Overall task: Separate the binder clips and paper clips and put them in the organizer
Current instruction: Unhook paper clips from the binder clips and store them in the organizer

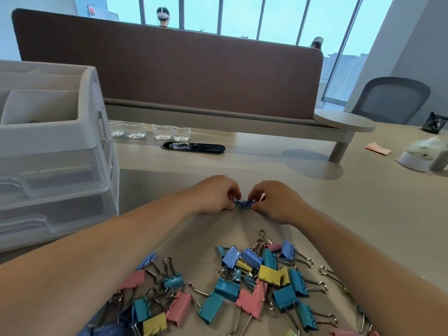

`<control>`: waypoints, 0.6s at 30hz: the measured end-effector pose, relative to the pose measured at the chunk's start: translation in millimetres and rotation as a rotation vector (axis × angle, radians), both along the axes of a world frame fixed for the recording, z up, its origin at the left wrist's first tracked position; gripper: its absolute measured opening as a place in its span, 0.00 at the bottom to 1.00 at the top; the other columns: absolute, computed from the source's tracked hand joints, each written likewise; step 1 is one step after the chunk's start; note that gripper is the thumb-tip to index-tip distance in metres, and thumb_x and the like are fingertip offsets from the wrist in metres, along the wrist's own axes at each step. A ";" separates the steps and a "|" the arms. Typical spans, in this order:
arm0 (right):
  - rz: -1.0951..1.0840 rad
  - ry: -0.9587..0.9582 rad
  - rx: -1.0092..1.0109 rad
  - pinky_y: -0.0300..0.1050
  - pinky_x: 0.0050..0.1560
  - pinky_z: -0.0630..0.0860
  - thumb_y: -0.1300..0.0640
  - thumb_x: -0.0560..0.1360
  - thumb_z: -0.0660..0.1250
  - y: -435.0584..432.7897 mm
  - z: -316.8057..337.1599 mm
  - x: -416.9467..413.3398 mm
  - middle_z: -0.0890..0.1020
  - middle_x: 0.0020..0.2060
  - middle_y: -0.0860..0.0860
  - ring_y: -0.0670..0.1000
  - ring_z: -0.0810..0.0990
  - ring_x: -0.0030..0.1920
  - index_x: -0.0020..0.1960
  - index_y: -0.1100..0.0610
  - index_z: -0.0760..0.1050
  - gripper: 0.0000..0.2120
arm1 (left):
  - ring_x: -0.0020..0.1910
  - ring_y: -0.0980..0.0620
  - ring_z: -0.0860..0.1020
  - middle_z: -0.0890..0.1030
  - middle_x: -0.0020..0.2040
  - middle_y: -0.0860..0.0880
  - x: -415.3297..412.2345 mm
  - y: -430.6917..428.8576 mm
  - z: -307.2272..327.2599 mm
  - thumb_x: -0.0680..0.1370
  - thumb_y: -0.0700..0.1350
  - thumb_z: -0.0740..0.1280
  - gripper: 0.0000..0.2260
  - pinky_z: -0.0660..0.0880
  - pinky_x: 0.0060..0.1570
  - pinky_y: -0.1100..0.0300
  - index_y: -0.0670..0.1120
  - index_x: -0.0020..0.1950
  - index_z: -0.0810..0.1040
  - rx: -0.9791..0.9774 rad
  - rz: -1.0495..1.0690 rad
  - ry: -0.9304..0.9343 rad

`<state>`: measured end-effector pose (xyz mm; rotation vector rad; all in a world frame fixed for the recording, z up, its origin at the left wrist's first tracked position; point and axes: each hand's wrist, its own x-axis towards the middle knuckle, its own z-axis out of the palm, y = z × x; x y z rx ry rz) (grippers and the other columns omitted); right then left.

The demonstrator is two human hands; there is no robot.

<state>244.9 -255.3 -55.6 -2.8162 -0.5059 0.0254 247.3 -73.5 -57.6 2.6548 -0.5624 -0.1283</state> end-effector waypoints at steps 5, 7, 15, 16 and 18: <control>0.000 0.010 -0.022 0.38 0.47 0.68 0.55 0.76 0.68 5.5 1.2 0.0 0.79 0.51 0.47 0.46 0.75 0.48 0.56 0.51 0.80 0.09 | 0.46 0.53 0.76 0.80 0.51 0.50 1.2 -4.2 -2.3 0.76 0.43 0.70 0.11 0.69 0.42 0.62 0.48 0.58 0.80 0.021 0.017 -0.034; -0.010 0.017 -0.033 0.40 0.47 0.69 0.56 0.76 0.68 6.2 2.6 -0.2 0.80 0.51 0.48 0.48 0.76 0.49 0.55 0.53 0.80 0.08 | 0.45 0.53 0.75 0.81 0.52 0.49 1.8 -4.7 -2.3 0.76 0.43 0.70 0.10 0.68 0.42 0.61 0.48 0.57 0.80 0.035 0.020 -0.030; -0.024 0.048 -0.080 0.40 0.43 0.68 0.57 0.77 0.68 11.0 7.5 -0.2 0.78 0.45 0.48 0.49 0.77 0.46 0.50 0.53 0.80 0.03 | 0.51 0.48 0.76 0.79 0.54 0.48 1.1 -18.0 2.0 0.75 0.53 0.70 0.17 0.70 0.46 0.58 0.45 0.60 0.78 0.103 0.052 -0.003; -0.023 0.047 -0.087 0.40 0.43 0.68 0.57 0.77 0.68 11.6 7.6 -0.5 0.78 0.45 0.48 0.49 0.77 0.45 0.51 0.54 0.80 0.04 | 0.51 0.48 0.76 0.79 0.54 0.47 1.1 -19.9 1.5 0.75 0.53 0.71 0.17 0.70 0.45 0.58 0.45 0.59 0.78 0.113 0.055 -0.013; -0.022 0.048 -0.106 0.41 0.44 0.69 0.57 0.78 0.67 12.7 7.7 -1.4 0.78 0.45 0.48 0.49 0.77 0.46 0.53 0.56 0.80 0.06 | 0.52 0.48 0.77 0.79 0.55 0.46 1.3 -22.1 0.9 0.76 0.50 0.71 0.14 0.70 0.46 0.58 0.45 0.58 0.78 0.111 0.070 -0.023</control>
